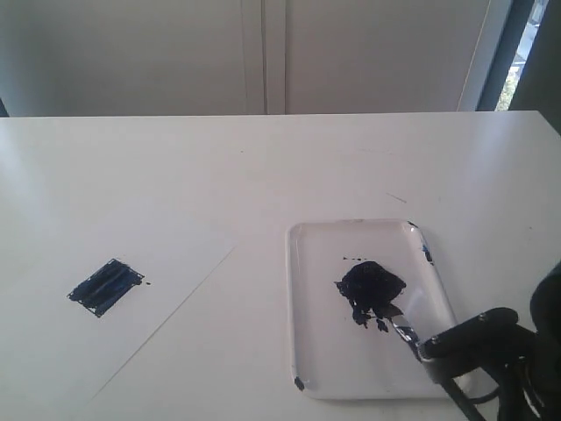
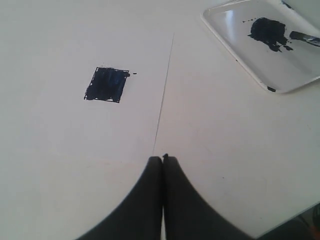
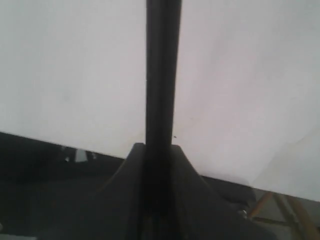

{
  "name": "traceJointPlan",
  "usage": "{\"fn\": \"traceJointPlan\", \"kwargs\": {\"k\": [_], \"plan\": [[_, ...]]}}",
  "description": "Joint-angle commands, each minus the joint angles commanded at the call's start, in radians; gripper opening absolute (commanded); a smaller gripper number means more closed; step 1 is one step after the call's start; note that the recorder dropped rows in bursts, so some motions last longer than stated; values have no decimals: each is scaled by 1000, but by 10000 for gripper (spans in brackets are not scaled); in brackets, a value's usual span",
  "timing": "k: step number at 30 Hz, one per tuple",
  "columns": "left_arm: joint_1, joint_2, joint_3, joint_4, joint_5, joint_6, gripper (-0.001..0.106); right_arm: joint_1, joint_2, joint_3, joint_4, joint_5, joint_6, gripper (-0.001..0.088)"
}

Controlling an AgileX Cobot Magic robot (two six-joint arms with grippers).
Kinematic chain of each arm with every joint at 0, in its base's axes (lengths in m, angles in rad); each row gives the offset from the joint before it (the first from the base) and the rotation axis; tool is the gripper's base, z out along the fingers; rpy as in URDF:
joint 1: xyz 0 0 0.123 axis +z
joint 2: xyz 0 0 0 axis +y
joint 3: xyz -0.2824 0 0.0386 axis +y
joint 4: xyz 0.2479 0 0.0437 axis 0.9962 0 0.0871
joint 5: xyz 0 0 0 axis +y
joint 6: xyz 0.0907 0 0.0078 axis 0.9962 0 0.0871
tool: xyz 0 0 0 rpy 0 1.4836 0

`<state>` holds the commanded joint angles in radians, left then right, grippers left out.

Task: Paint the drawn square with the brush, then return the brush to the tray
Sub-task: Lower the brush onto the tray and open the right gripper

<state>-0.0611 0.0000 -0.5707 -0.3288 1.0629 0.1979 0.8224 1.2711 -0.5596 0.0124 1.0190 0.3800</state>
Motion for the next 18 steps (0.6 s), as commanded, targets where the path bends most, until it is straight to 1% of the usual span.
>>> {"fn": "traceJointPlan", "kwargs": {"k": [4,11,16,18], "plan": [[-2,0,0,0,0,0,0,0,-2,0,40,-78,58,0],[-2,0,0,0,0,4,0,0,11,0,36,-198,153,0],[-2,0,0,-4,4,4,0,0,152,2,42,-230,158,0],[-2,0,0,-4,6,4,0,0,165,2,43,-268,158,0]]}}
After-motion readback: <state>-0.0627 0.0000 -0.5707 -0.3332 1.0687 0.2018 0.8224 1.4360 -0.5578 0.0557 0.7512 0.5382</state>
